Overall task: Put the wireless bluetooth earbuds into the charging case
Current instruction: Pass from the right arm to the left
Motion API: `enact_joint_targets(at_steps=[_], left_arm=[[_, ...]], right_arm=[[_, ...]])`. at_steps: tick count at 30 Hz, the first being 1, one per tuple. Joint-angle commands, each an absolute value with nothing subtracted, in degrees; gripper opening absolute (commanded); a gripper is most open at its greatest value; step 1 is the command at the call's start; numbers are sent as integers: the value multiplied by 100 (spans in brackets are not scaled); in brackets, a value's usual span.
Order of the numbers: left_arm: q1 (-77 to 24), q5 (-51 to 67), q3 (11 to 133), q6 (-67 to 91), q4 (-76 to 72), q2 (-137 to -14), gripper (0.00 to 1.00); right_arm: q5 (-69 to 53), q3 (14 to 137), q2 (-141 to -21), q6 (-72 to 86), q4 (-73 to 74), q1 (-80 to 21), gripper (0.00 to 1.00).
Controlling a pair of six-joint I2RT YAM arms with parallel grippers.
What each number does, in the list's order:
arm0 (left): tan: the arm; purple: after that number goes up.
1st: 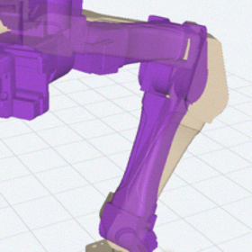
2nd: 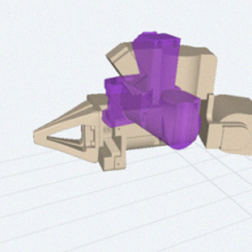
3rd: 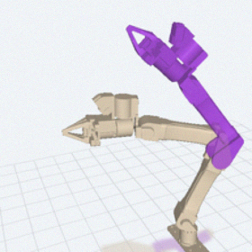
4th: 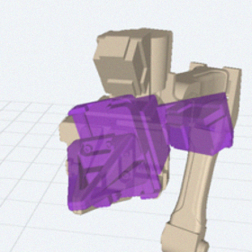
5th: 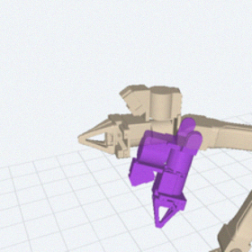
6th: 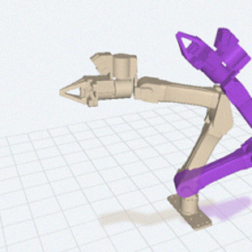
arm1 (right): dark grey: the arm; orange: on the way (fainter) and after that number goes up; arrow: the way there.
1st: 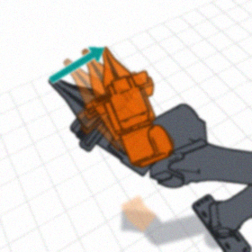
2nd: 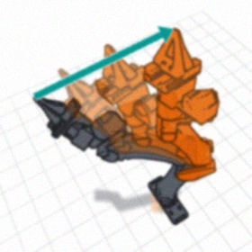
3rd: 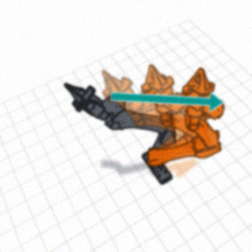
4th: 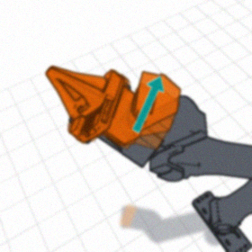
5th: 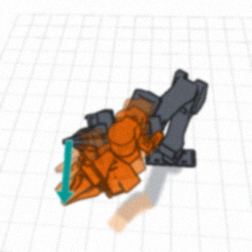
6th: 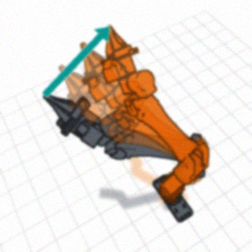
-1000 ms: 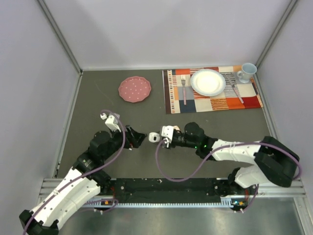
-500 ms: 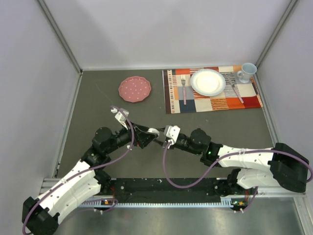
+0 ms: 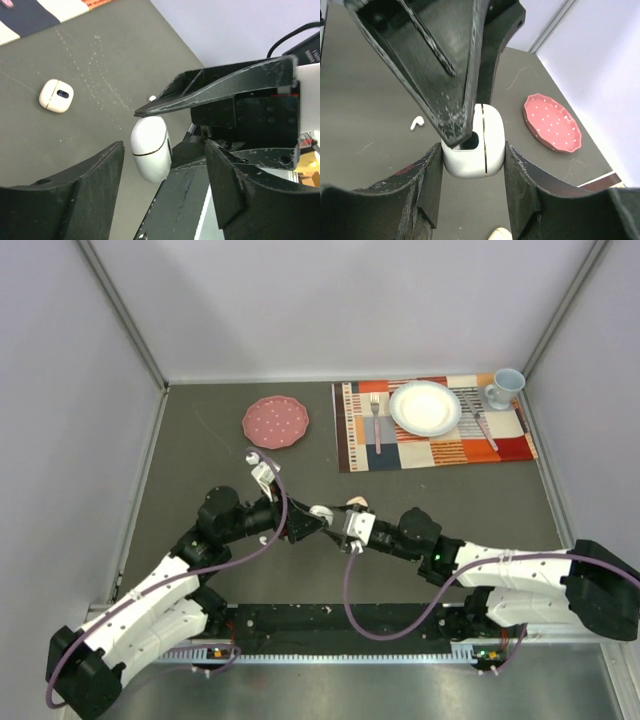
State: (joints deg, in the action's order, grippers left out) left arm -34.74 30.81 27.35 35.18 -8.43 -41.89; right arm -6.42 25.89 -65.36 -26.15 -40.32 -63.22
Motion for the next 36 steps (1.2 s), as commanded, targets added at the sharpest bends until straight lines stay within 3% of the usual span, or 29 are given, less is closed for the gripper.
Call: enact_joint_targets(at_steps=[1,10,19,28,30,33,34,36], left_arm=[[-3454,3559,3085,3437,-835,-4551,67],[-3463,3735,3269,3393,-747,-4834,58],[-3463,3577,3155,3305,-888,-4623,38],[-3463,3507,3085,3138,-879,-4509,19],[-3463,3498,3067,3112,-879,-4509,13],[-3463,3393,3059,3032,-835,-4456,9],[-3463,3358,3032,2910,-835,-4430,8],[-3463,3139,2997,2761,-782,-4211,2]], right_arm=[[-853,2602,-6249,-3040,-4157,-6363,3],[-677,2593,-6109,-3243,-4034,-6372,3],[-650,2505,-6126,-3094,-4219,-6372,3],[-703,2470,-6126,-2927,-4386,-6381,12],[-747,2470,-6100,-2900,-4377,-6381,16],[-668,2513,-5995,-2725,-4333,-6381,33],[-624,2531,-5898,-2655,-4263,-6372,46],[-571,2549,-5731,-2418,-4202,-6381,52]])
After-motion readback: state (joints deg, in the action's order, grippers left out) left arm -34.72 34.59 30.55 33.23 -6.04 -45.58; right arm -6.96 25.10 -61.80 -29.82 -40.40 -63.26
